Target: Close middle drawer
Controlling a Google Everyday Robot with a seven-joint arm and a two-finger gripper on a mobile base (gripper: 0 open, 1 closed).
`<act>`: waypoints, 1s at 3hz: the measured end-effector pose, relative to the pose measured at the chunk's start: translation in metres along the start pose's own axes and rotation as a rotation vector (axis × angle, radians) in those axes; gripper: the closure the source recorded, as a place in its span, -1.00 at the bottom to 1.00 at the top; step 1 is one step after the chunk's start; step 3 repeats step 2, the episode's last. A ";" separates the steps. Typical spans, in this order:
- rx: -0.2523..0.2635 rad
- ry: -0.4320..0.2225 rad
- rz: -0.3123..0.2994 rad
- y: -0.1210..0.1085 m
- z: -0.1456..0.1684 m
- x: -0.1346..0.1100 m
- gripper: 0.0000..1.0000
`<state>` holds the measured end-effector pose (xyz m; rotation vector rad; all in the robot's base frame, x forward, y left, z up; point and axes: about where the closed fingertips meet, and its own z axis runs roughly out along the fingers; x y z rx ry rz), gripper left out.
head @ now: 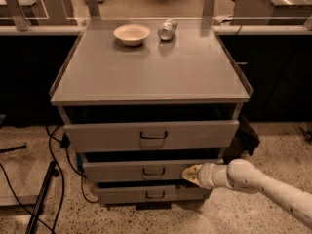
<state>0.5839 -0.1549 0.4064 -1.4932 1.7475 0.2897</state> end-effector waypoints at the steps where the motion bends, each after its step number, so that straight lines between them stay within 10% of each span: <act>1: -0.108 0.026 0.036 0.029 -0.027 0.001 1.00; 2: -0.256 0.050 0.097 0.075 -0.061 -0.002 1.00; 3: -0.256 0.050 0.097 0.075 -0.061 -0.002 1.00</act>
Offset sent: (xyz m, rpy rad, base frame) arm -0.1683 -0.0275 0.0363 -0.0094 0.4561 0.1724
